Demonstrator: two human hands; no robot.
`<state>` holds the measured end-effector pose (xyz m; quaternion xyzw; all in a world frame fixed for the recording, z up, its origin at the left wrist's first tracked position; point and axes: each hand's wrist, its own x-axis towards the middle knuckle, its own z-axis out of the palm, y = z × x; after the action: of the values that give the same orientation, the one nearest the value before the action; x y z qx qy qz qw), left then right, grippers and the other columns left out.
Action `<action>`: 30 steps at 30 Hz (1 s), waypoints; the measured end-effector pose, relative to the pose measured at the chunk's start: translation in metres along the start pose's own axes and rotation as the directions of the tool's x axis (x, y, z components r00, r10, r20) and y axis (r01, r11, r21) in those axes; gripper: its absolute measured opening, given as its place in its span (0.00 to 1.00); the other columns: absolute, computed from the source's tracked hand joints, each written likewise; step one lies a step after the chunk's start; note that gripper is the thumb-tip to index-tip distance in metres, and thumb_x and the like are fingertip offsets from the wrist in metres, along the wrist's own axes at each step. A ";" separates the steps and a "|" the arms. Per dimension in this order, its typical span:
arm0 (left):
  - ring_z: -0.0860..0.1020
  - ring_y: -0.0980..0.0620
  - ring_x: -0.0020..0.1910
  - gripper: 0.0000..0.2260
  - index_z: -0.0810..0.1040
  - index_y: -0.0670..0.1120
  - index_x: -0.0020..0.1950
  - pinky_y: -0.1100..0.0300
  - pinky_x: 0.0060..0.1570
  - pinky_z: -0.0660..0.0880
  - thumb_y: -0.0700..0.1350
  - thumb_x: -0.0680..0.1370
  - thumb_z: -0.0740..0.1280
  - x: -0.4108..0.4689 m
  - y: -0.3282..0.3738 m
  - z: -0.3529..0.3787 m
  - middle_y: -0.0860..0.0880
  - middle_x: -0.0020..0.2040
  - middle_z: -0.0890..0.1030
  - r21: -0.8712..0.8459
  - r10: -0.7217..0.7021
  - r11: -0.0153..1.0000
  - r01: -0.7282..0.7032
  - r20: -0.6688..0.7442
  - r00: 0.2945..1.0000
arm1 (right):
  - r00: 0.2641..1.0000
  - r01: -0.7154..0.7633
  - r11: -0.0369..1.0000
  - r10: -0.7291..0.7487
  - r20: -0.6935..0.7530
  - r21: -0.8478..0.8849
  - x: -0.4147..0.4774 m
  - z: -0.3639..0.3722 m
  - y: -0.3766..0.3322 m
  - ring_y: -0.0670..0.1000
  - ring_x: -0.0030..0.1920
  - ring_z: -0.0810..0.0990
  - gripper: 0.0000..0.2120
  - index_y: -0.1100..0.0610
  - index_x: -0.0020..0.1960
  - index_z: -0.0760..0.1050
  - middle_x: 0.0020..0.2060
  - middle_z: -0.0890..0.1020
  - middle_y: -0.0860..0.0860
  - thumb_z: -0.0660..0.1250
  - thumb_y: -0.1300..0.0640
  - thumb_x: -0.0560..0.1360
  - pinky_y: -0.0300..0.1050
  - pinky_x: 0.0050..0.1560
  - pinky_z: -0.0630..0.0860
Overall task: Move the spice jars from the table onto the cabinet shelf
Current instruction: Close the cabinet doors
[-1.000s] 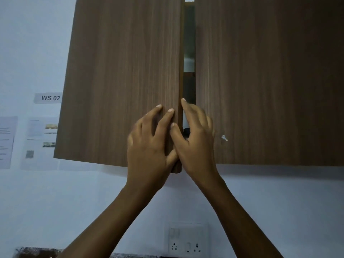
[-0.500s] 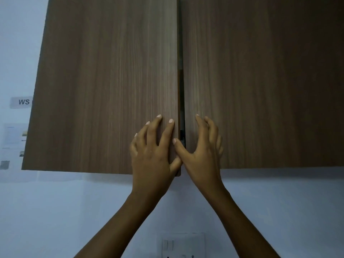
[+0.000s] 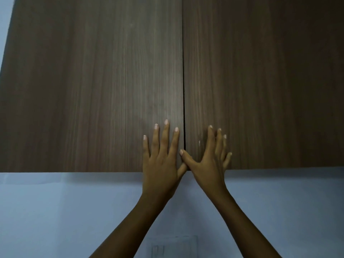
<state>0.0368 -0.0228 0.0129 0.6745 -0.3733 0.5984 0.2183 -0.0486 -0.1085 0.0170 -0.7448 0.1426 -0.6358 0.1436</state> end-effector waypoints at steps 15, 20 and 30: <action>0.51 0.40 0.76 0.32 0.55 0.43 0.76 0.40 0.71 0.51 0.61 0.78 0.46 -0.009 -0.004 0.038 0.39 0.77 0.53 0.036 0.044 0.998 -0.044 0.023 0.999 | 0.996 0.086 0.958 -0.081 0.031 -0.274 -0.002 0.031 0.030 0.48 0.71 0.26 0.40 0.47 0.73 0.32 0.71 0.29 0.49 0.42 0.30 0.69 0.46 0.63 0.20; 0.50 0.40 0.76 0.32 0.54 0.42 0.77 0.40 0.71 0.50 0.59 0.78 0.50 -0.009 -0.005 0.039 0.39 0.77 0.52 0.027 0.043 0.999 -0.044 0.031 0.999 | 0.995 0.088 0.943 -0.070 0.066 -0.322 -0.002 0.032 0.030 0.51 0.71 0.27 0.39 0.48 0.73 0.32 0.71 0.29 0.50 0.42 0.31 0.70 0.53 0.67 0.27; 0.49 0.43 0.76 0.33 0.51 0.44 0.77 0.45 0.73 0.51 0.62 0.77 0.49 -0.027 -0.031 0.016 0.42 0.77 0.51 0.054 0.189 0.977 -0.208 0.245 0.951 | 0.917 0.255 0.884 -0.092 0.389 -0.392 -0.002 -0.004 0.041 0.52 0.69 0.24 0.38 0.47 0.71 0.27 0.68 0.24 0.50 0.41 0.31 0.71 0.53 0.67 0.29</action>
<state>0.0707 -0.0083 -0.0119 0.7084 -0.4390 0.5463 0.0837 -0.0542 -0.1457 -0.0010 -0.8712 0.1839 -0.4511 -0.0610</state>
